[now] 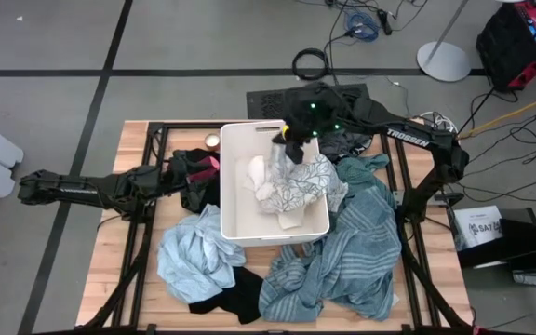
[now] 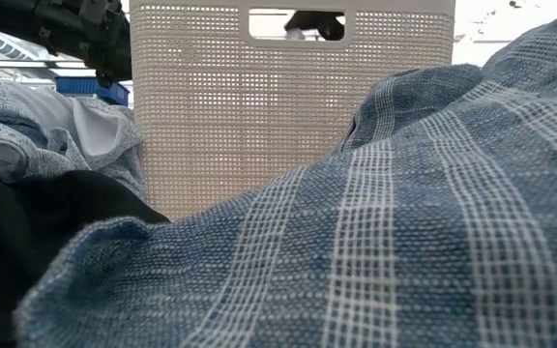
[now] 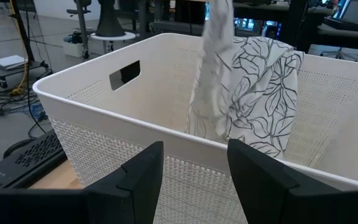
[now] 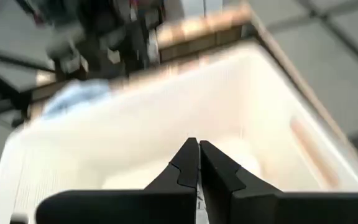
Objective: Sort clothes
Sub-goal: Put the white patterned shirt into the laundry bin
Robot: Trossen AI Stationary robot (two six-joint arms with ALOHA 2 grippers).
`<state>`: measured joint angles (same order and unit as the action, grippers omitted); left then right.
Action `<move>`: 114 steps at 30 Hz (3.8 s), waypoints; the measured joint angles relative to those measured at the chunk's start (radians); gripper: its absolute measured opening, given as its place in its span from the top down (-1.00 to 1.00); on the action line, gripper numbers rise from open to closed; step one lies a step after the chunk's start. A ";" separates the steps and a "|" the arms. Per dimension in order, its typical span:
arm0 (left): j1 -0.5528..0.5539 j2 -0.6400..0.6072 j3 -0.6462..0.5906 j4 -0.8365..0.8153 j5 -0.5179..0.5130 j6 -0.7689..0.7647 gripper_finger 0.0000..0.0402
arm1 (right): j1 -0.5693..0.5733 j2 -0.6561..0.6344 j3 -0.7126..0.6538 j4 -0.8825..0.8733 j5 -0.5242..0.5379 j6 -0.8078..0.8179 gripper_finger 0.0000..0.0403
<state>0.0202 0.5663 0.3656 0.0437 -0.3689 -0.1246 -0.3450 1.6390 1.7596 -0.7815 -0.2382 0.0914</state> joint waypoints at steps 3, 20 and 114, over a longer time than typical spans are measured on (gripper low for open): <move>0.000 0.000 0.000 0.000 0.000 0.000 0.06 | -0.001 0.000 0.000 -0.082 0.000 -0.017 0.96; 0.000 0.000 0.000 -0.005 0.018 -0.001 0.06 | -0.018 -0.079 0.000 -0.249 0.073 -0.141 0.23; 0.000 0.000 0.000 0.000 0.067 -0.044 0.06 | -0.295 -0.505 -1.158 0.143 -0.156 0.334 1.00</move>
<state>0.0200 0.5663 0.3656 0.0438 -0.3022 -0.1688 -0.6396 1.1339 0.6018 -0.6384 -0.3939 0.4252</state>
